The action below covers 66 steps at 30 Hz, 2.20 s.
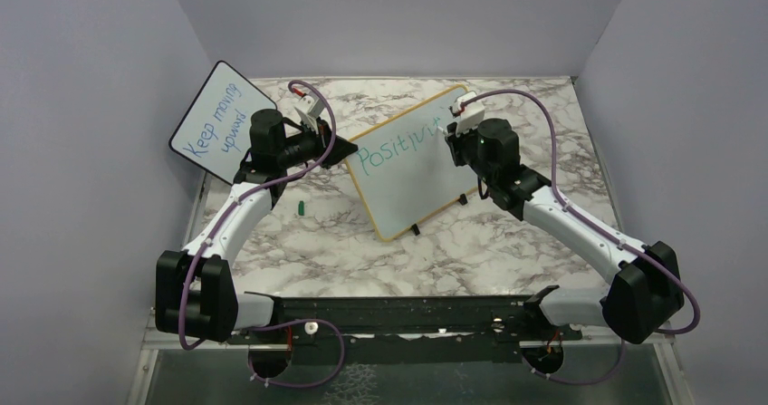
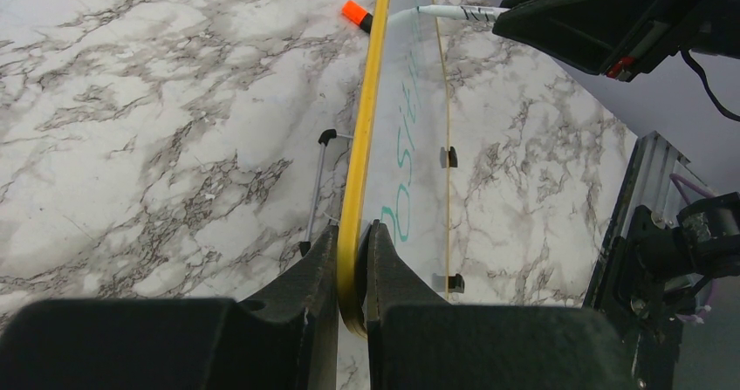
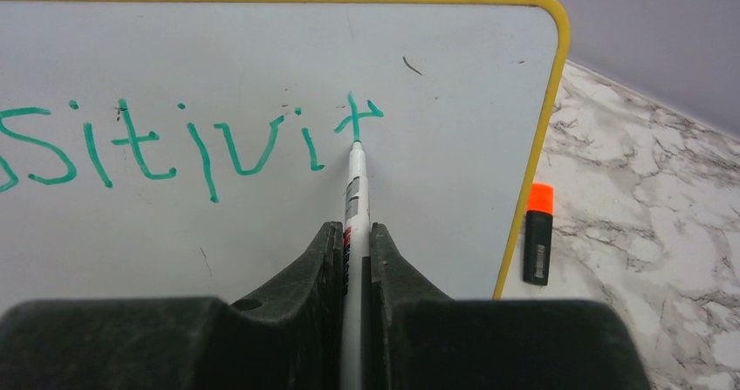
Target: Write a sentence on the whiteboard
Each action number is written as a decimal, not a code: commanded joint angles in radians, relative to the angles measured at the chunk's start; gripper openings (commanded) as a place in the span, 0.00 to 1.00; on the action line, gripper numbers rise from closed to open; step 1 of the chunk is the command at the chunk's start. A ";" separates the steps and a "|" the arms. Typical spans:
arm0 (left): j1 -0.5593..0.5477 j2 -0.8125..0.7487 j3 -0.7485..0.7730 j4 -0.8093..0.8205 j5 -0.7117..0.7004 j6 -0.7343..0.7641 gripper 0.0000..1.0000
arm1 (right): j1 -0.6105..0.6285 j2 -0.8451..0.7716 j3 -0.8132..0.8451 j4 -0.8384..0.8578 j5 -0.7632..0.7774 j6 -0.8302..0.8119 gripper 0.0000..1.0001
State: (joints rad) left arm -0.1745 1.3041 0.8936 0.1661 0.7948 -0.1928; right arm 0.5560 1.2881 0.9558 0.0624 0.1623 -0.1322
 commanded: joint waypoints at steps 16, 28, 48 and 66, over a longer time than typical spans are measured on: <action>-0.017 0.029 -0.017 -0.114 -0.046 0.083 0.00 | -0.005 -0.010 -0.008 -0.017 0.050 -0.024 0.00; -0.017 0.033 -0.018 -0.113 -0.044 0.084 0.00 | -0.007 -0.004 -0.008 0.051 0.066 -0.015 0.00; -0.017 0.034 -0.018 -0.111 -0.043 0.082 0.00 | -0.019 -0.014 0.023 0.095 0.065 -0.015 0.00; -0.017 0.033 -0.018 -0.113 -0.043 0.084 0.00 | -0.027 0.026 0.046 0.104 0.031 -0.006 0.00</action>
State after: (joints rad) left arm -0.1745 1.3037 0.8936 0.1658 0.7956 -0.1928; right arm 0.5388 1.3022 0.9707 0.1299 0.2131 -0.1421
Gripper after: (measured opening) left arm 0.123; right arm 0.167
